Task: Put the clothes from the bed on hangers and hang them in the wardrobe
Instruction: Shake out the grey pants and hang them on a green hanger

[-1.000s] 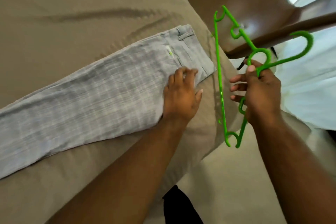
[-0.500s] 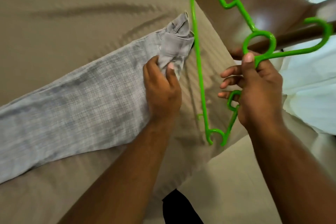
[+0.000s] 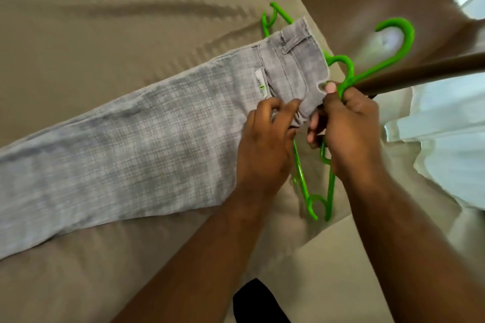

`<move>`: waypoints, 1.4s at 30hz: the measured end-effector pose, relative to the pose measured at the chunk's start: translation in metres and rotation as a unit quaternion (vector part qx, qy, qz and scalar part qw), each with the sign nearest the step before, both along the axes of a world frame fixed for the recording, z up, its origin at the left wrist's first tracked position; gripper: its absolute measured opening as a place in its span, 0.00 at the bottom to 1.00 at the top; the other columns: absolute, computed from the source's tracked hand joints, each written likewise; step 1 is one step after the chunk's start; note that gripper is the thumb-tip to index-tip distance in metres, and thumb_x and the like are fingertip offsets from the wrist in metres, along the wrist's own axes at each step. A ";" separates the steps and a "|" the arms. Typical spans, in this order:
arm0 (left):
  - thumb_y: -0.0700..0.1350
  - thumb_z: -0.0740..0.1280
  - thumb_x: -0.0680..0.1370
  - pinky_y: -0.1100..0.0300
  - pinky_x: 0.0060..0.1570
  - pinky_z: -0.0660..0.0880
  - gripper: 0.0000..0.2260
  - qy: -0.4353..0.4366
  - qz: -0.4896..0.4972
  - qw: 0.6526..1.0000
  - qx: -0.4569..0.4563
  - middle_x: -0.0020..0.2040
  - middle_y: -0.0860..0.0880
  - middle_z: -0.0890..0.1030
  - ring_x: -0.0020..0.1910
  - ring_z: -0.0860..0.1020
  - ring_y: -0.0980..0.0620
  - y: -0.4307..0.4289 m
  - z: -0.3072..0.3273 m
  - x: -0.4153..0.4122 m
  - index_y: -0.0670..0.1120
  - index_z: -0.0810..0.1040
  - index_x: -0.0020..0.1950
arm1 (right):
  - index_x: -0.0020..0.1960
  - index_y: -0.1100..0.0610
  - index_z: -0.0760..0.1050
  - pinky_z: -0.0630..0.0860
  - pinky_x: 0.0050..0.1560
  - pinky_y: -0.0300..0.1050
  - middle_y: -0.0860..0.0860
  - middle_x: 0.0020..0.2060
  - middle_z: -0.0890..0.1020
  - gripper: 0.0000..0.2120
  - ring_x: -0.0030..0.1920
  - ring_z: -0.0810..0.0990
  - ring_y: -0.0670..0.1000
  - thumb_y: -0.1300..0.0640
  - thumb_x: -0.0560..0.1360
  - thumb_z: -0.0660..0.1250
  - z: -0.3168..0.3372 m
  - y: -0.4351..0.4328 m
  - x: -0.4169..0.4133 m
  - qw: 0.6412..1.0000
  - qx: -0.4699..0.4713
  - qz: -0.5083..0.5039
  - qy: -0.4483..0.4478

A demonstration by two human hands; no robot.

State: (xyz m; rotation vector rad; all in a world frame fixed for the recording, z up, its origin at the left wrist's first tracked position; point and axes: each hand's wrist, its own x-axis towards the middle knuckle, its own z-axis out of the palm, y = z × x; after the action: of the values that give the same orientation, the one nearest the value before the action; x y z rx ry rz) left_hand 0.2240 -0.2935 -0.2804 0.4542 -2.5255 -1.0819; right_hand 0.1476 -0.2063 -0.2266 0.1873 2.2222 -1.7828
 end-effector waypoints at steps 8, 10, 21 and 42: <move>0.47 0.66 0.72 0.53 0.47 0.77 0.12 -0.109 -0.121 0.978 0.129 0.54 0.47 0.76 0.48 0.78 0.49 -0.015 -0.012 -0.018 0.44 0.82 0.52 | 0.34 0.55 0.70 0.69 0.27 0.44 0.49 0.21 0.74 0.20 0.21 0.73 0.51 0.50 0.83 0.62 -0.016 -0.008 0.022 0.986 0.111 0.059 0.108; 0.40 0.65 0.77 0.58 0.53 0.78 0.17 -0.115 -0.102 0.919 0.364 0.58 0.46 0.79 0.50 0.80 0.56 -0.035 -0.006 -0.015 0.42 0.78 0.66 | 0.36 0.52 0.72 0.70 0.29 0.42 0.46 0.22 0.75 0.18 0.23 0.75 0.47 0.50 0.84 0.62 -0.019 -0.011 0.024 0.980 0.131 0.080 0.124; 0.53 0.57 0.84 0.60 0.46 0.83 0.23 -0.014 0.070 0.659 0.748 0.53 0.43 0.81 0.49 0.83 0.51 -0.036 0.043 -0.005 0.35 0.74 0.67 | 0.68 0.47 0.78 0.62 0.43 0.20 0.48 0.44 0.72 0.19 0.40 0.69 0.41 0.43 0.80 0.66 -0.022 -0.018 0.037 0.896 0.293 0.268 0.198; 0.54 0.61 0.83 0.65 0.24 0.60 0.11 0.070 0.114 0.631 0.764 0.39 0.52 0.71 0.29 0.66 0.57 -0.048 0.036 0.005 0.47 0.74 0.52 | 0.54 0.55 0.83 0.84 0.49 0.49 0.47 0.44 0.87 0.17 0.44 0.86 0.46 0.47 0.70 0.78 -0.002 -0.023 -0.046 0.968 0.176 0.162 0.072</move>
State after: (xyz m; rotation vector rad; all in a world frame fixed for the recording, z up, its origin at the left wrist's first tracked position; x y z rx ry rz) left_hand 0.2294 -0.3414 -0.2446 0.9257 -0.7124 -2.7097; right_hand 0.1019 -0.2298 -0.2291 -0.2321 2.4848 -1.2625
